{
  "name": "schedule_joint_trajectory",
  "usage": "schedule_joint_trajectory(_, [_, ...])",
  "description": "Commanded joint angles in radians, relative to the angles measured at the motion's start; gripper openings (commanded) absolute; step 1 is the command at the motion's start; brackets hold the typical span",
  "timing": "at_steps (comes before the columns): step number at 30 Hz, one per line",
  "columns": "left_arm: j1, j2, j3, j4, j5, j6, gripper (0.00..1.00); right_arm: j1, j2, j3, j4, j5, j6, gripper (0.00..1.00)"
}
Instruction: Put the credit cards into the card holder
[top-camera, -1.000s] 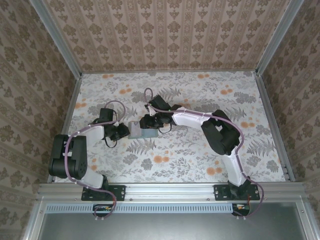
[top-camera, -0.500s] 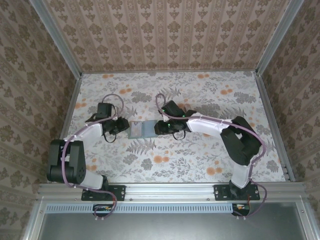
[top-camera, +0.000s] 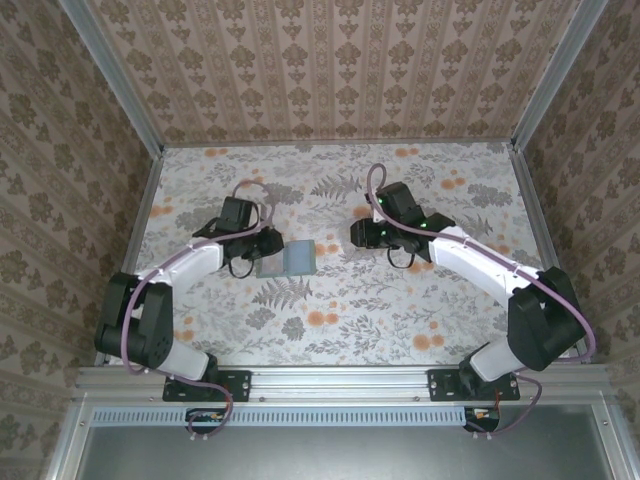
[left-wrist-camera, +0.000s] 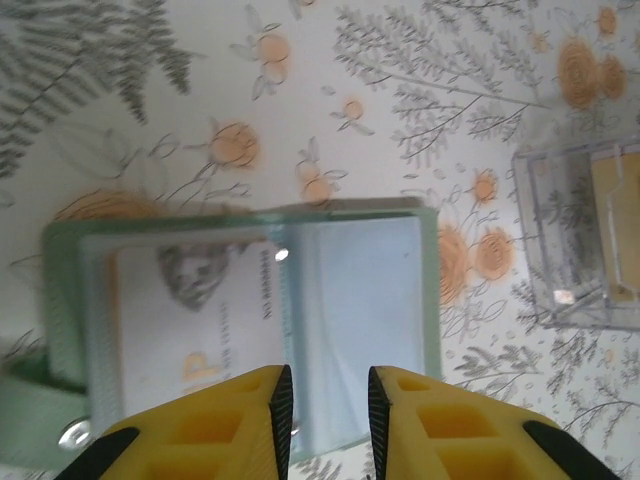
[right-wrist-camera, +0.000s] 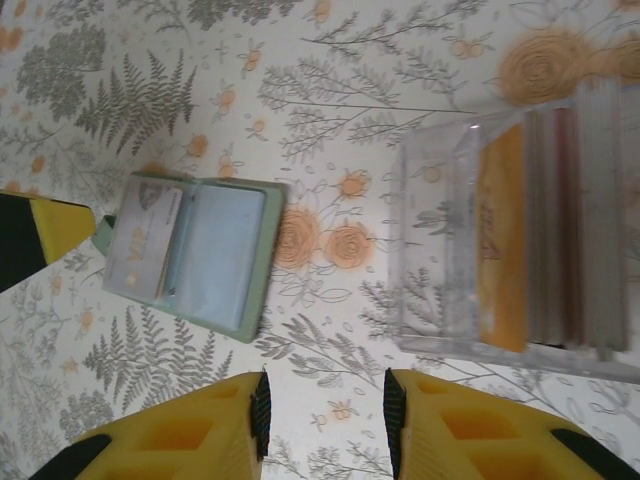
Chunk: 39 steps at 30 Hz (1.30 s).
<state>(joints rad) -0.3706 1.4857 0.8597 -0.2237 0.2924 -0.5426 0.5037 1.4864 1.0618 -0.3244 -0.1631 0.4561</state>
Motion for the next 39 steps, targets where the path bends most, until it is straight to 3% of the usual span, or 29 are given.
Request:
schedule_joint_trajectory(1, [-0.049, 0.044, 0.079, 0.024, -0.023, -0.025, 0.29, -0.029, -0.014, 0.001, -0.045, 0.008, -0.046, 0.39])
schedule_joint_trajectory(6, [-0.136, 0.136, 0.194, -0.012, -0.031, 0.005, 0.3, -0.046, 0.0, -0.015, -0.001, 0.006, -0.057, 0.39])
schedule_joint_trajectory(11, [-0.113, 0.231, 0.308, -0.139, -0.092, 0.061, 0.31, -0.019, 0.042, -0.036, 0.062, -0.105, -0.051, 0.39])
schedule_joint_trajectory(16, [-0.097, 0.269, 0.359, -0.144, -0.059, 0.065, 0.32, -0.035, 0.072, -0.031, 0.042, -0.014, -0.058, 0.39])
schedule_joint_trajectory(19, [-0.118, 0.305, 0.39, -0.116, -0.013, 0.035, 0.32, -0.039, 0.058, -0.056, 0.057, 0.111, -0.067, 0.39])
schedule_joint_trajectory(27, [-0.202, 0.44, 0.514, -0.126, 0.026, 0.016, 0.32, -0.063, 0.046, -0.098, 0.117, 0.122, -0.053, 0.4])
schedule_joint_trajectory(39, [-0.273, 0.505, 0.538, -0.094, 0.032, -0.023, 0.33, -0.074, -0.067, -0.173, 0.228, 0.166, -0.061, 0.4])
